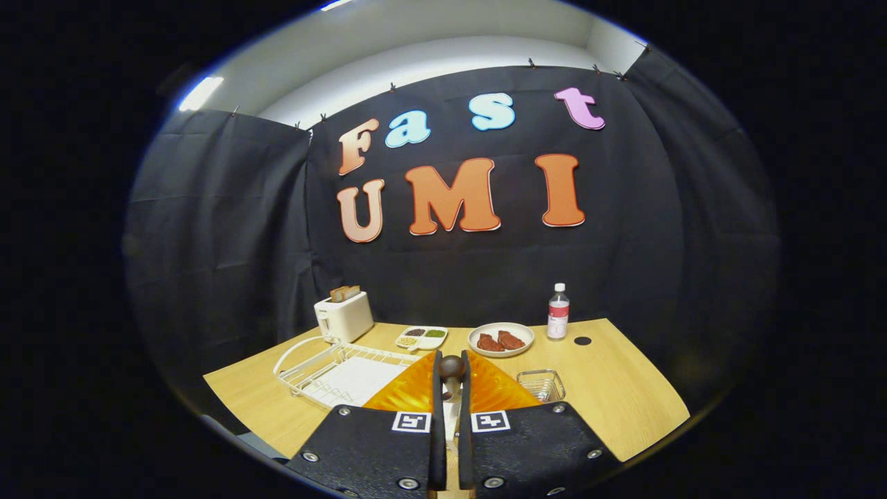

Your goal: Take the plate from the dish rack, then take the spoon from the basket and place it into the plate.

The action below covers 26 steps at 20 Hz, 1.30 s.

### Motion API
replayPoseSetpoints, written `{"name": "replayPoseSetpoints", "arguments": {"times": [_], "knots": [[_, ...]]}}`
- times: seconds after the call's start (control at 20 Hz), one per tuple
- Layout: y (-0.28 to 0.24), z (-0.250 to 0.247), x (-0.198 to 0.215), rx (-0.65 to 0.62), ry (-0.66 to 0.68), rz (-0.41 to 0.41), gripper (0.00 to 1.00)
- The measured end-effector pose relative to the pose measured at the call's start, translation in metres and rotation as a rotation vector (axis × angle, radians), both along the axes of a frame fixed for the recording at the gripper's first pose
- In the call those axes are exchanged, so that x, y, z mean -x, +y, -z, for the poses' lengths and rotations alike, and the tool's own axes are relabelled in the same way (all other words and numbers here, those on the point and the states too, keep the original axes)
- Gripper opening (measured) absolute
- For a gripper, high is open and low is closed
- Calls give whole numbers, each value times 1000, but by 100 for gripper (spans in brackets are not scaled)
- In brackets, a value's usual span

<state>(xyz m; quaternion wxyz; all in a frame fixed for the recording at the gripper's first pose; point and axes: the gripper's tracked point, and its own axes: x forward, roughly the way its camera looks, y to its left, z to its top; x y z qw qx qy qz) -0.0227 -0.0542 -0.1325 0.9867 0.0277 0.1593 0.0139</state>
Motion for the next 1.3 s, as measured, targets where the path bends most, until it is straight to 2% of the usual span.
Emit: {"name": "replayPoseSetpoints", "arguments": {"times": [0.75,1.05,1.3], "knots": [[87,37,43,-46,53,-276,7],[106,66,55,-102,102,-357,7],[108,92,65,-104,143,-389,7]]}}
